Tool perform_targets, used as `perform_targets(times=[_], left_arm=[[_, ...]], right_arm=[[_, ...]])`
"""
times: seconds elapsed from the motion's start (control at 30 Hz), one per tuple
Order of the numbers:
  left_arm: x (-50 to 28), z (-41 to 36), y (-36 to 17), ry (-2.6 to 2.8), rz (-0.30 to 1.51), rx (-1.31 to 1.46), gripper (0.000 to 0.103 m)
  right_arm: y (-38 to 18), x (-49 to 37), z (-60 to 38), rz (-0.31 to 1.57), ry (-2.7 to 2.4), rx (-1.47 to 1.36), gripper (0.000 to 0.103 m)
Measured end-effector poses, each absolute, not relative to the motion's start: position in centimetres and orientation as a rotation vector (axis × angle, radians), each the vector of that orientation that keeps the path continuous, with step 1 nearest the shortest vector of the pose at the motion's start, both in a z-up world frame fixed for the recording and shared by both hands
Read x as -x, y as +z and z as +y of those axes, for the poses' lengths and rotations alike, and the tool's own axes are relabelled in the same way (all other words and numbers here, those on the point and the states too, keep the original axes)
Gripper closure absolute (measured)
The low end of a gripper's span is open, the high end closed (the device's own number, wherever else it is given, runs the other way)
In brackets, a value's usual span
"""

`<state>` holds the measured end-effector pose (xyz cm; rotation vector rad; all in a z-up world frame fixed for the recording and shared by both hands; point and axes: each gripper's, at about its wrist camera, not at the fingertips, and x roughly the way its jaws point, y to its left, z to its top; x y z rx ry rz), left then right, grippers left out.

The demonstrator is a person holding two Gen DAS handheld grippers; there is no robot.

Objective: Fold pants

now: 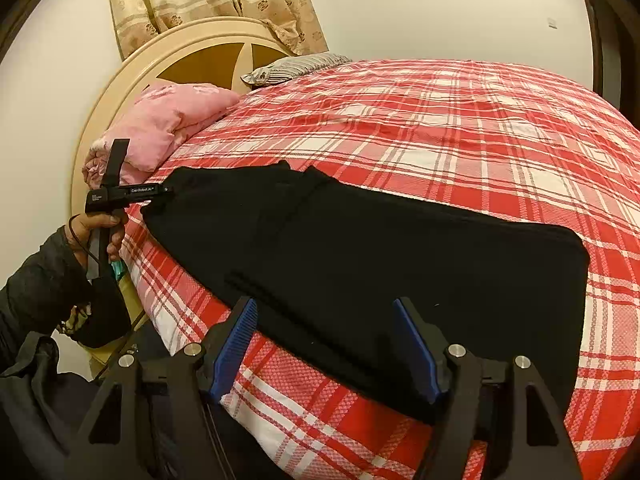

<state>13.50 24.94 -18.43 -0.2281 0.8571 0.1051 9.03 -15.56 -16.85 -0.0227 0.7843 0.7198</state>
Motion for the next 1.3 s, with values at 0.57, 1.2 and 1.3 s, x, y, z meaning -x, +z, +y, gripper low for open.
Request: perform_targets(times=[0.57, 1.2, 1.3], left_arm=[[-11.3, 23.8, -12.5, -0.121, 0.828, 0.458, 0.083], [-15.0, 3.5, -3.9, -0.579, 0.86, 0.474, 0.083], [-16.4, 0.2, -4.5, -0.617, 0.895, 0.429, 0.083]], right_arm=[[-15.5, -9.0, -16.7, 0.747, 0.676, 0.023, 0.032], [-13.3, -8.7, -29.2, 0.672, 0.412, -0.103, 0.032], [-14.0, -9.4, -31.3, 0.686, 0.347, -0.153, 0.032]])
